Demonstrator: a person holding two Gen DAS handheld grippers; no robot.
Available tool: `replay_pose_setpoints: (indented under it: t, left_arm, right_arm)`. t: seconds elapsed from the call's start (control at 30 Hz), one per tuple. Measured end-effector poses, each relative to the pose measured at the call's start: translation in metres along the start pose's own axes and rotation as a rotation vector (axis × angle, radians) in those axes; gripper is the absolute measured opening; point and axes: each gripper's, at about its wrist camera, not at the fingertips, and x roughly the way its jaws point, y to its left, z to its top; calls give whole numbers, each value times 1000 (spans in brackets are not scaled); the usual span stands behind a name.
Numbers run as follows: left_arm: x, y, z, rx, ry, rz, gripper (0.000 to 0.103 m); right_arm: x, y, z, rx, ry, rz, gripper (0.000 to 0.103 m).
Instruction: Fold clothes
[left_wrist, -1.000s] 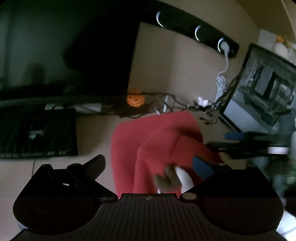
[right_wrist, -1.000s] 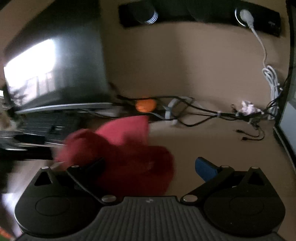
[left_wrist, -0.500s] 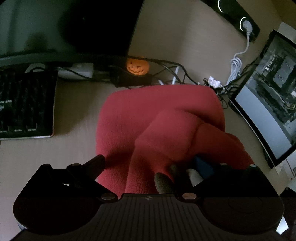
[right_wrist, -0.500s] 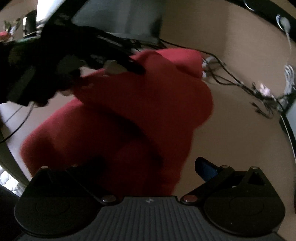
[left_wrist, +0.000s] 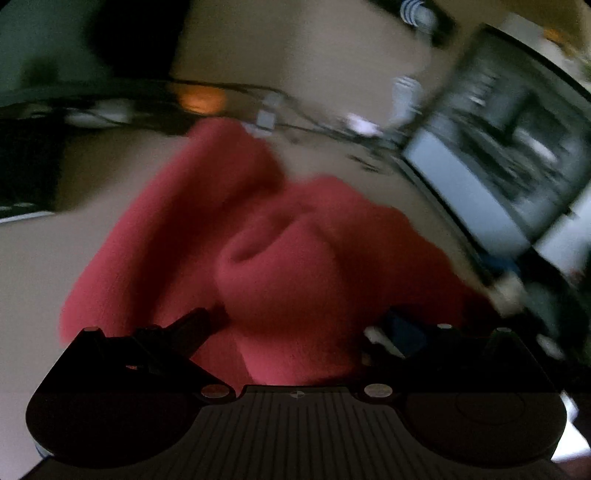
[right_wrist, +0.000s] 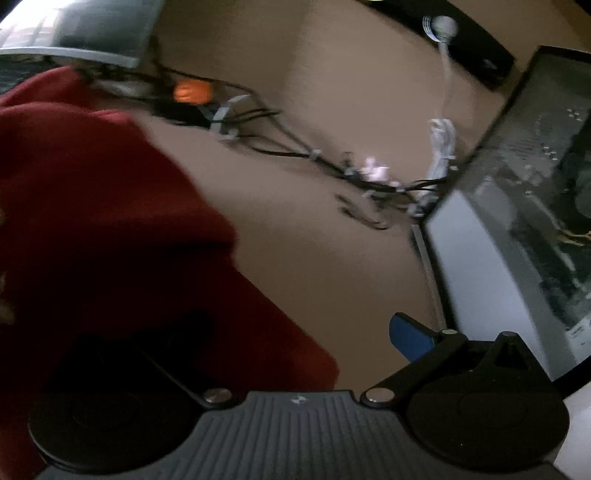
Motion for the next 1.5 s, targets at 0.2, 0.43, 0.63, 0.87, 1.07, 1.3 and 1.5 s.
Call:
replay_pose_setpoints:
  t: [0.2, 0.43, 0.63, 0.87, 1.07, 1.3, 1.5]
  left_arm:
    - [-23, -32, 7, 161, -59, -84, 103]
    - [-33, -20, 41, 193, -217, 4, 103]
    - [14, 29, 45, 55, -152, 69, 103]
    - [47, 64, 34, -91, -86, 29, 103]
    - [51, 74, 31, -165, -86, 10, 103]
    - [-4, 40, 29, -53, -219, 110, 103]
    - [-51, 17, 25, 38, -308, 0, 103]
  right_arm:
    - [-33, -57, 2, 260, -68, 119, 103]
    - [-70, -81, -21, 569, -153, 391, 103]
    - [-26, -50, -16, 604, -137, 424, 103]
    - [41, -43, -27, 598, -66, 442, 103]
    - [56, -48, -16, 566, -63, 474, 103]
    - [47, -44, -13, 537, -50, 434, 103]
    - [17, -47, 5, 492, -70, 415, 103]
